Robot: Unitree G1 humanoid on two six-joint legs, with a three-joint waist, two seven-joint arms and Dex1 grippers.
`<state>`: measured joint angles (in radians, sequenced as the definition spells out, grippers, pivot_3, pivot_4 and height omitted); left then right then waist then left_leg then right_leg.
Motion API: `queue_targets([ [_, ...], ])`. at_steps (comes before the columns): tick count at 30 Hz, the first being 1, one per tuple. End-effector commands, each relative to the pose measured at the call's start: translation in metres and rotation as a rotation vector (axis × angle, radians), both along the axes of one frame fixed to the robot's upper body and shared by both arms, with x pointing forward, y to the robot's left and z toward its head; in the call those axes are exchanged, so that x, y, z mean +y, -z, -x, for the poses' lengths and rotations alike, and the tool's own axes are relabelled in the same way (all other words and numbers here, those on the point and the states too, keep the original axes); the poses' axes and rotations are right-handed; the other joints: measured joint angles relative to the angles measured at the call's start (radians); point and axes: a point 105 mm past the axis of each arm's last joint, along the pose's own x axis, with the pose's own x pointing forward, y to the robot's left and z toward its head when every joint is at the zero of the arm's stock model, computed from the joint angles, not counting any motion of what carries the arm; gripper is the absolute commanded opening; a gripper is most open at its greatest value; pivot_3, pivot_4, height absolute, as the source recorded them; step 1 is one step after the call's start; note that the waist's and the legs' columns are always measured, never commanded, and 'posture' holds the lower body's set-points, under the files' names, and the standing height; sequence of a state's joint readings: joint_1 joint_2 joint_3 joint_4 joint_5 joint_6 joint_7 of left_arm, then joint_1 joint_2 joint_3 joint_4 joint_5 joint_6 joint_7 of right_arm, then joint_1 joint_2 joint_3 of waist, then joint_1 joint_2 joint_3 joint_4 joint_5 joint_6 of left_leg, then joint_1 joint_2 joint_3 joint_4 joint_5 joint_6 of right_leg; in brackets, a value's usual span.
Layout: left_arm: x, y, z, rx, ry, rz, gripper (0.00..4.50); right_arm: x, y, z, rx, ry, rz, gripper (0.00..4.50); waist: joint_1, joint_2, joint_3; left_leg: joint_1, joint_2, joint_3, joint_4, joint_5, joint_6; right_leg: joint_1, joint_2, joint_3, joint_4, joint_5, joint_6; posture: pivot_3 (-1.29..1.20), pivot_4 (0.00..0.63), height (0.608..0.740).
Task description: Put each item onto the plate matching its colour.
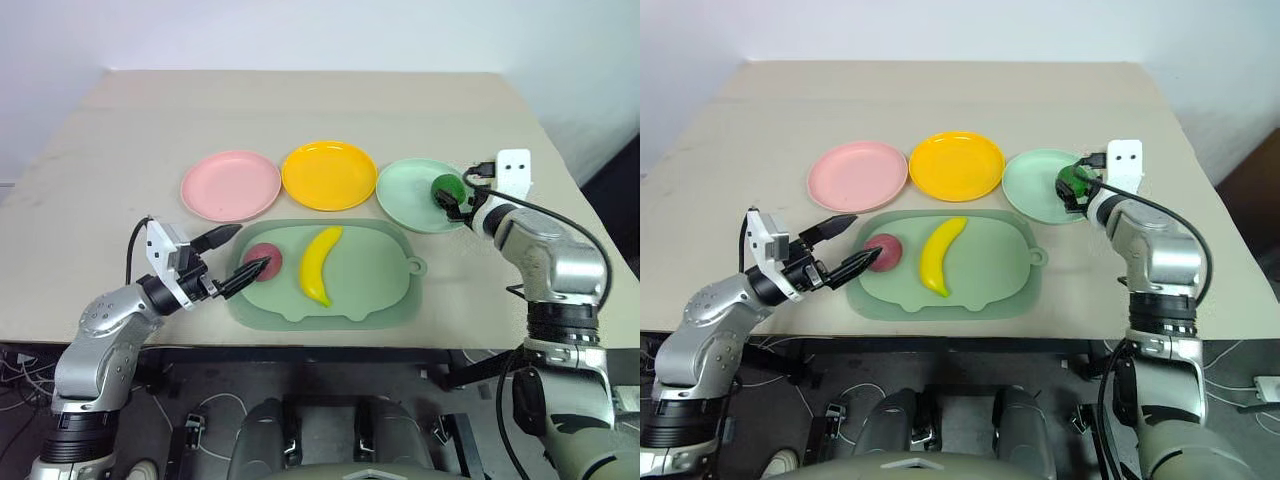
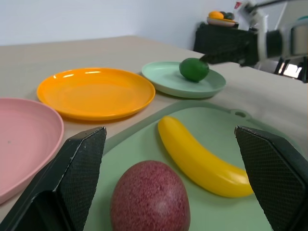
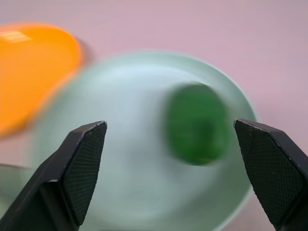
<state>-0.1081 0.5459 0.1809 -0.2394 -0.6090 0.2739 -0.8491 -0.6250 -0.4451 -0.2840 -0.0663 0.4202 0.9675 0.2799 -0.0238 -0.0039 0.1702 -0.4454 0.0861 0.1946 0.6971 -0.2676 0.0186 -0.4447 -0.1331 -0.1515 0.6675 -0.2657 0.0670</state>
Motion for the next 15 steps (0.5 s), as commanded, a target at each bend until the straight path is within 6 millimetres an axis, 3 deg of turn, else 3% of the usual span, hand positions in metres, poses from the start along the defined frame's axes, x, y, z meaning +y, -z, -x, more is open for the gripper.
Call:
queue_targets([
  [1,0.000,-0.010,-0.003,-0.045,0.007,0.006,4.50,0.049,-0.003,0.031,0.026,-0.259,-0.045,4.48,0.004,0.000,0.000,0.000,0.000,0.000,0.000,0.000,0.000,0.000,0.000,0.000,0.000,0.000,0.000,0.00,0.150,0.695],
  [7,0.000,-0.005,-0.004,-0.037,0.016,-0.003,4.50,0.099,0.007,0.064,0.045,-0.521,0.003,4.48,0.009,0.000,0.000,-0.001,-0.001,-0.001,0.000,-0.001,0.002,0.000,-0.001,0.000,-0.001,0.000,0.000,0.00,0.150,0.695],
  [10,0.000,-0.003,-0.004,-0.037,0.020,-0.018,4.50,0.106,0.020,0.059,0.123,-0.527,-0.008,4.48,0.008,0.000,0.000,-0.001,-0.001,-0.001,0.000,-0.002,0.002,0.001,-0.001,0.000,-0.001,0.000,0.000,0.00,0.150,0.695],
  [15,0.000,-0.005,-0.003,-0.044,0.015,-0.008,4.50,0.131,0.028,0.072,0.296,-0.633,-0.100,4.48,0.007,0.000,0.000,-0.001,-0.001,-0.001,0.000,-0.001,0.002,0.000,-0.001,0.000,-0.001,0.000,0.000,0.00,0.150,0.695],
])
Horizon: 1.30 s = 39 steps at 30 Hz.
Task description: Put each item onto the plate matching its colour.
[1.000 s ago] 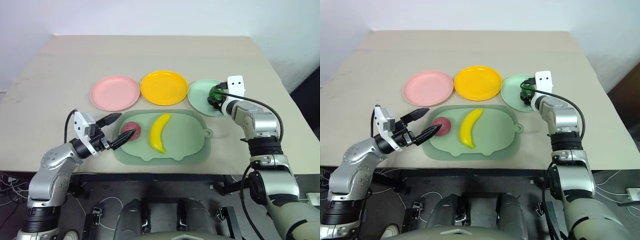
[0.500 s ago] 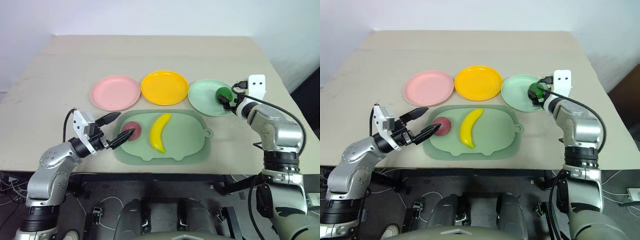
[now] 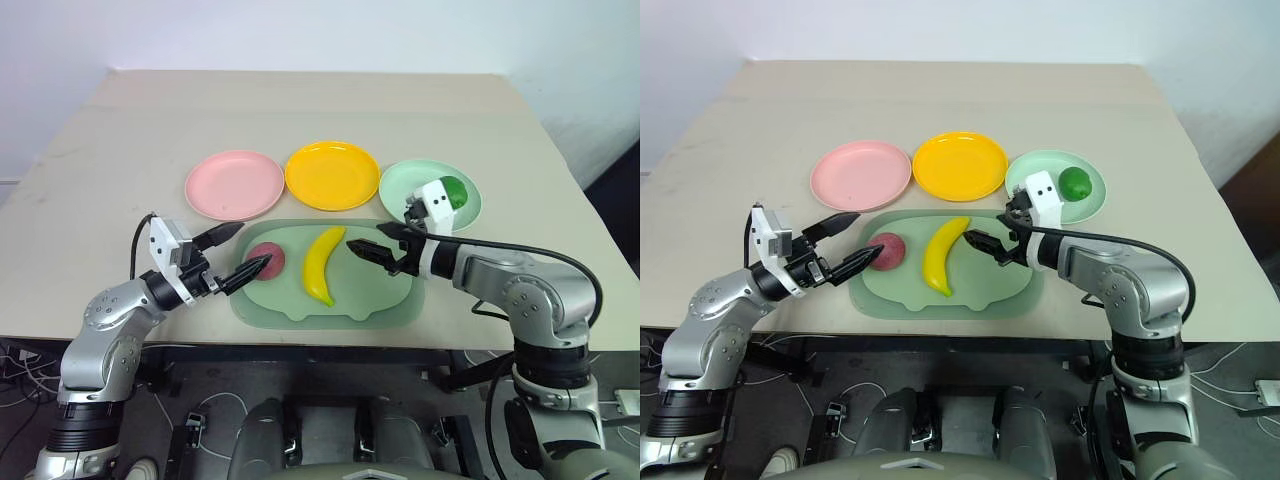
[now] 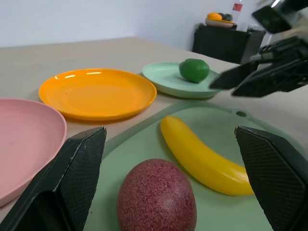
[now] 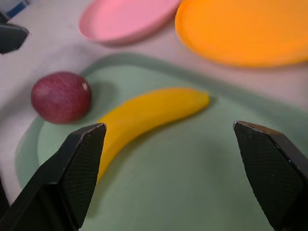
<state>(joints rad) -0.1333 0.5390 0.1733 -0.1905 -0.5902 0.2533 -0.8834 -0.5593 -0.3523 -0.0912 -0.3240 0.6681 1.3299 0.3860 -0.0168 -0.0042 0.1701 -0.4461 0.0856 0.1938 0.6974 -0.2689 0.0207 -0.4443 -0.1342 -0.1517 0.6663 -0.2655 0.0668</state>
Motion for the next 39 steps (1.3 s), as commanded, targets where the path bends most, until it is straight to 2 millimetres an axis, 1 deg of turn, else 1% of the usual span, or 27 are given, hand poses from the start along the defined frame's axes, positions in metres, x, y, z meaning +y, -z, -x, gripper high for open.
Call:
queue_targets([
  [1,0.000,-0.008,0.002,-0.044,-0.002,-0.002,4.50,0.019,-0.008,0.013,0.057,-0.084,-0.056,4.48,0.000,0.000,0.000,0.000,0.000,0.000,0.000,0.000,0.000,0.000,0.000,0.000,0.000,0.000,0.000,0.00,0.150,0.695],
  [5,0.002,-0.008,0.004,-0.043,-0.009,-0.004,4.50,0.030,-0.007,0.019,0.099,-0.099,-0.056,4.48,0.001,0.000,0.000,0.000,0.000,0.000,0.000,0.000,0.000,0.000,0.000,0.000,0.000,0.000,0.000,0.00,0.150,0.695],
  [7,0.004,-0.007,0.005,-0.039,-0.013,-0.009,4.50,0.035,-0.004,0.020,0.122,-0.087,-0.043,4.48,0.001,0.000,0.000,0.000,0.000,0.000,0.000,0.000,0.000,0.000,0.000,0.000,0.000,0.000,0.000,0.00,0.150,0.695],
  [11,0.004,-0.007,0.006,-0.037,-0.013,-0.015,4.50,0.044,0.007,0.019,0.170,-0.073,-0.010,4.48,0.000,0.000,0.000,0.000,0.000,0.000,0.000,0.000,0.000,0.000,0.000,0.000,0.000,0.000,0.000,0.00,0.150,0.695],
  [14,0.003,-0.008,0.005,-0.036,-0.012,-0.012,4.50,0.053,0.011,0.019,0.171,-0.065,0.027,4.48,-0.003,0.000,0.000,-0.001,0.000,0.000,0.000,0.000,0.000,0.000,0.000,0.000,0.000,0.000,0.000,0.00,0.150,0.695],
  [16,0.002,-0.007,0.005,-0.031,0.000,-0.016,4.50,0.059,0.014,0.015,0.189,-0.051,0.038,4.48,-0.003,0.000,0.000,-0.001,0.000,0.000,0.000,0.000,0.000,-0.001,0.000,0.000,0.000,0.000,0.000,0.00,0.150,0.695],
  [20,0.000,-0.007,0.004,-0.032,0.015,-0.024,4.50,0.065,0.019,0.012,0.223,-0.054,0.058,4.48,-0.001,0.000,0.000,-0.001,0.000,0.000,0.000,0.000,0.000,-0.001,0.000,0.000,0.000,0.000,0.000,0.00,0.150,0.695],
  [24,0.000,-0.007,0.003,-0.033,0.014,-0.025,4.50,0.068,0.024,0.014,0.225,-0.073,0.115,4.48,-0.004,0.000,0.000,-0.001,0.000,0.000,0.000,0.000,0.000,-0.001,0.000,0.000,0.000,0.000,0.000,0.00,0.150,0.695],
  [28,0.000,-0.007,0.003,-0.031,0.015,-0.025,4.50,0.066,0.032,0.012,0.219,-0.061,0.220,4.48,-0.005,0.000,0.000,-0.001,0.000,0.000,0.000,0.000,0.000,-0.001,0.000,0.000,0.000,0.000,0.000,0.00,0.150,0.695],
  [33,0.001,-0.005,0.004,-0.026,0.006,-0.030,4.50,0.063,0.033,0.010,0.159,-0.036,0.340,4.48,-0.004,0.000,0.000,-0.001,0.000,0.000,0.000,0.000,0.000,-0.001,0.000,0.000,0.000,0.000,0.000,0.00,0.150,0.695],
  [39,0.002,-0.005,0.006,-0.027,-0.001,-0.028,4.50,0.059,0.033,0.008,0.127,-0.026,0.407,4.48,-0.001,-0.001,0.000,-0.001,0.000,0.000,0.000,0.000,0.000,-0.001,0.000,0.000,-0.001,0.000,0.000,0.00,0.150,0.695],
])
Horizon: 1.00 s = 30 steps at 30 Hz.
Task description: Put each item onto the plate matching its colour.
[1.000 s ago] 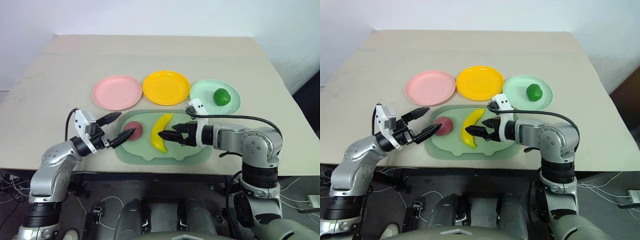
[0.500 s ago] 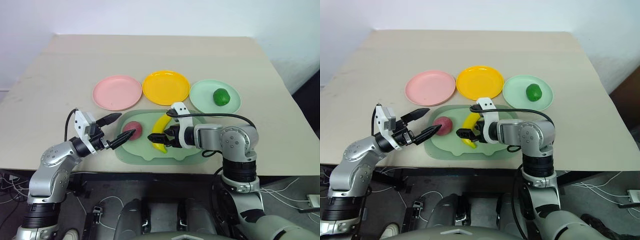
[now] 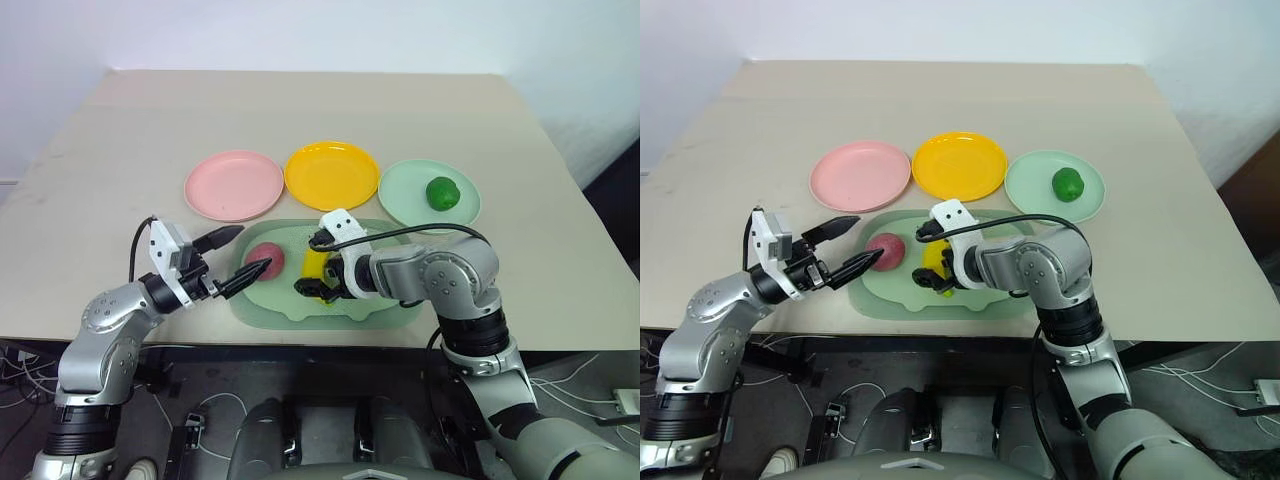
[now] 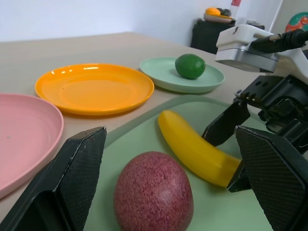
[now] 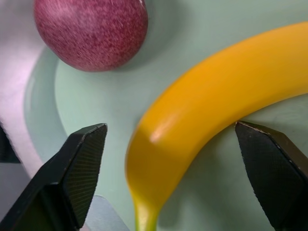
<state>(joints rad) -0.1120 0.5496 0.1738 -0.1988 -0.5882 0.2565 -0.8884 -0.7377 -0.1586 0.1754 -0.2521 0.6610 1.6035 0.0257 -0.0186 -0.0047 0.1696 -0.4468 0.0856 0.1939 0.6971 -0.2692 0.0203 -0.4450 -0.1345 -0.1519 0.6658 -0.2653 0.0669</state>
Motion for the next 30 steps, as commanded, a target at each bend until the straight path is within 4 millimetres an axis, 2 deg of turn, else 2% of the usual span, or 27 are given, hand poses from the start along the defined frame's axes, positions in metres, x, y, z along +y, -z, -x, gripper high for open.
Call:
queue_targets([
  [1,0.0003,-0.0090,0.0030,-0.042,-0.002,-0.013,4.50,-0.0109,0.0036,-0.0049,-0.017,0.040,0.070,4.48,0.001,0.000,0.000,0.000,0.000,0.000,0.000,0.000,0.000,0.000,0.000,0.000,0.000,0.000,0.000,0.00,0.150,0.695],
  [7,-0.0004,-0.0094,0.0038,-0.043,-0.002,-0.009,4.50,-0.0122,0.0049,-0.0049,-0.019,0.036,0.092,4.48,0.001,0.000,0.000,0.000,0.000,0.000,0.000,0.000,0.000,0.000,0.000,0.000,0.000,0.000,0.000,0.00,0.150,0.695],
  [10,-0.0002,-0.0100,0.0036,-0.044,-0.003,-0.007,4.50,-0.0116,0.0051,-0.0044,-0.016,0.031,0.091,3.92,0.001,0.000,0.000,0.000,0.000,0.000,0.000,0.000,0.000,0.000,0.000,0.000,-0.001,0.000,0.000,0.00,0.150,0.695],
  [12,-0.0004,-0.0101,0.0032,-0.044,-0.003,-0.007,4.50,-0.0114,0.0055,-0.0039,-0.013,0.030,0.088,3.33,0.000,0.000,0.000,0.000,0.000,0.000,0.000,0.000,0.000,0.000,0.000,0.000,-0.001,0.000,0.000,0.00,0.150,0.695],
  [22,-0.0011,-0.0105,0.0021,-0.045,-0.001,-0.009,4.50,-0.0105,0.0096,-0.0013,0.005,0.016,0.093,3.33,-0.001,0.000,0.000,0.000,0.000,0.000,-0.001,0.000,0.000,0.000,0.000,0.000,-0.001,0.000,0.000,0.00,0.150,0.695],
  [26,-0.0011,-0.0107,0.0021,-0.046,0.001,-0.010,4.50,-0.0116,0.0088,-0.0019,0.001,0.015,0.099,2.51,-0.001,0.000,0.000,0.000,0.000,0.000,-0.001,-0.001,0.000,0.000,0.000,0.000,-0.001,0.000,0.000,0.00,0.150,0.695],
  [30,-0.0012,-0.0097,0.0025,-0.045,0.002,-0.010,4.50,-0.0127,0.0060,-0.0022,0.003,0.022,0.067,2.51,-0.001,0.000,0.000,0.000,0.000,0.000,-0.001,0.000,0.000,-0.001,0.000,0.000,-0.001,0.000,0.000,0.00,0.150,0.695],
])
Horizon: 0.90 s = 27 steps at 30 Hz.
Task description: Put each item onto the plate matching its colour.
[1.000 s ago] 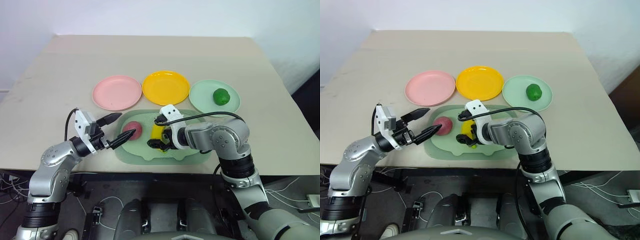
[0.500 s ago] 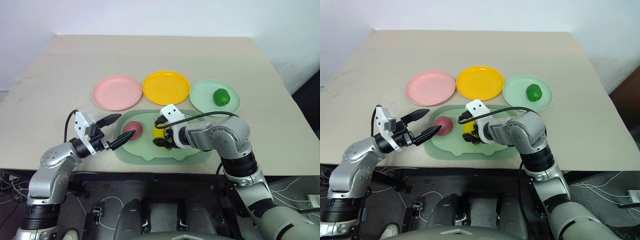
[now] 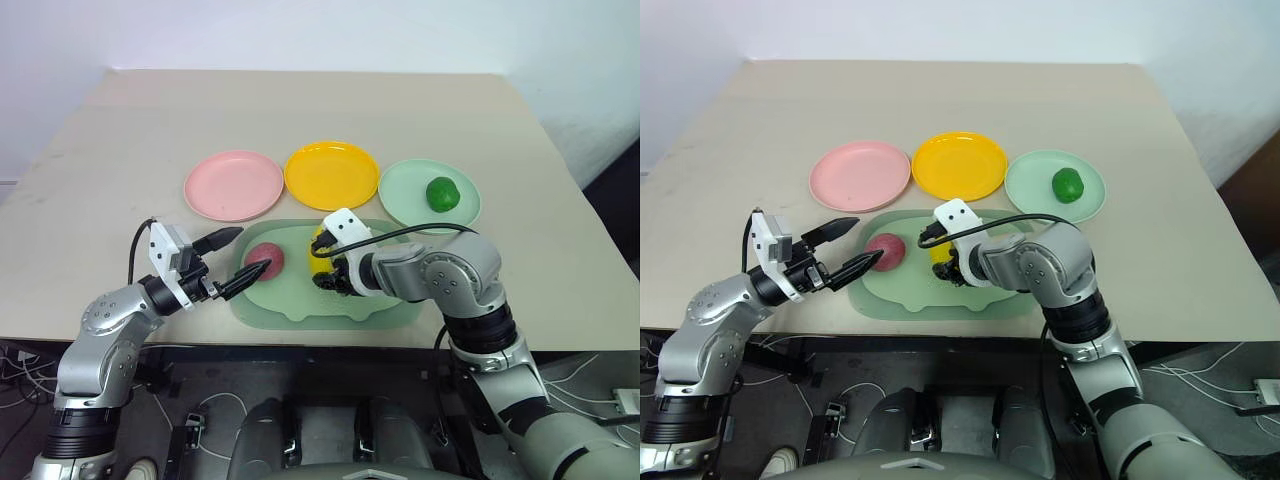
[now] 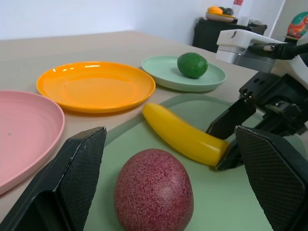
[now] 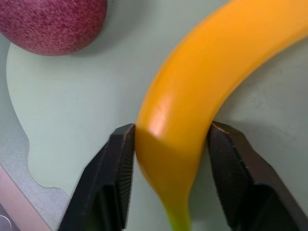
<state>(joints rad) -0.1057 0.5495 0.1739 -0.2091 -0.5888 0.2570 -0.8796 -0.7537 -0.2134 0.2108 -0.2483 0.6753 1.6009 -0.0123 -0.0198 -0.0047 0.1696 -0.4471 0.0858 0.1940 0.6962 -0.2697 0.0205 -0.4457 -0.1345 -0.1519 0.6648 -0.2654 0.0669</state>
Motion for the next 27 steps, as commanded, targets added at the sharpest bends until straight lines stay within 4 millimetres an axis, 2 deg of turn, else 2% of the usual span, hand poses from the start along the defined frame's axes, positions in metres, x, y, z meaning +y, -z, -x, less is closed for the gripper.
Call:
queue_targets([
  [1,-0.001,-0.009,0.002,-0.042,0.008,-0.009,4.50,-0.002,0.001,0.003,0.026,-0.005,-0.026,2.51,0.000,0.000,0.000,0.000,0.000,0.000,0.000,0.000,0.000,0.000,0.000,0.000,0.000,0.000,0.000,0.00,0.150,0.695],
  [5,-0.002,-0.008,0.002,-0.040,0.012,-0.007,4.50,-0.003,-0.009,0.004,0.006,-0.032,-0.063,2.51,0.001,0.000,0.000,-0.001,0.000,0.000,0.000,-0.002,0.003,-0.001,0.000,0.000,0.000,0.000,0.000,0.00,0.150,0.695],
  [10,-0.001,-0.009,0.001,-0.042,0.013,-0.008,4.50,-0.001,-0.012,0.009,0.004,-0.070,-0.084,1.56,0.000,0.000,0.000,-0.006,0.000,0.000,0.000,0.000,0.000,-0.005,0.000,0.000,0.000,0.000,0.000,0.00,0.150,0.695],
  [13,-0.001,-0.009,0.002,-0.041,0.014,-0.009,4.50,-0.002,-0.013,0.009,-0.001,-0.068,-0.088,1.56,-0.001,0.000,0.000,-0.013,0.000,0.000,0.001,0.001,-0.001,-0.013,0.000,0.000,0.002,0.000,0.000,0.00,0.150,0.695],
  [18,-0.001,-0.009,0.003,-0.037,0.014,-0.009,4.50,-0.002,-0.017,0.007,-0.019,-0.065,-0.096,1.56,-0.001,0.000,0.000,-0.014,-0.001,0.000,0.001,0.001,-0.001,-0.014,0.001,0.000,0.002,0.001,0.000,0.00,0.150,0.695],
  [22,0.000,-0.010,0.004,-0.038,0.008,-0.009,4.50,0.008,-0.067,0.015,-0.165,-0.214,-0.312,1.56,0.001,0.000,0.000,-0.015,-0.001,0.000,0.001,0.001,-0.001,-0.014,0.001,0.000,0.002,0.001,0.001,0.00,0.150,0.695],
  [27,0.002,-0.011,0.004,-0.042,-0.005,-0.007,4.50,-0.004,-0.088,-0.010,-0.232,-0.156,-0.348,1.56,0.000,0.000,0.000,-0.014,-0.001,0.000,0.001,0.001,-0.001,-0.014,0.001,0.000,0.001,0.001,0.001,0.00,0.150,0.695],
])
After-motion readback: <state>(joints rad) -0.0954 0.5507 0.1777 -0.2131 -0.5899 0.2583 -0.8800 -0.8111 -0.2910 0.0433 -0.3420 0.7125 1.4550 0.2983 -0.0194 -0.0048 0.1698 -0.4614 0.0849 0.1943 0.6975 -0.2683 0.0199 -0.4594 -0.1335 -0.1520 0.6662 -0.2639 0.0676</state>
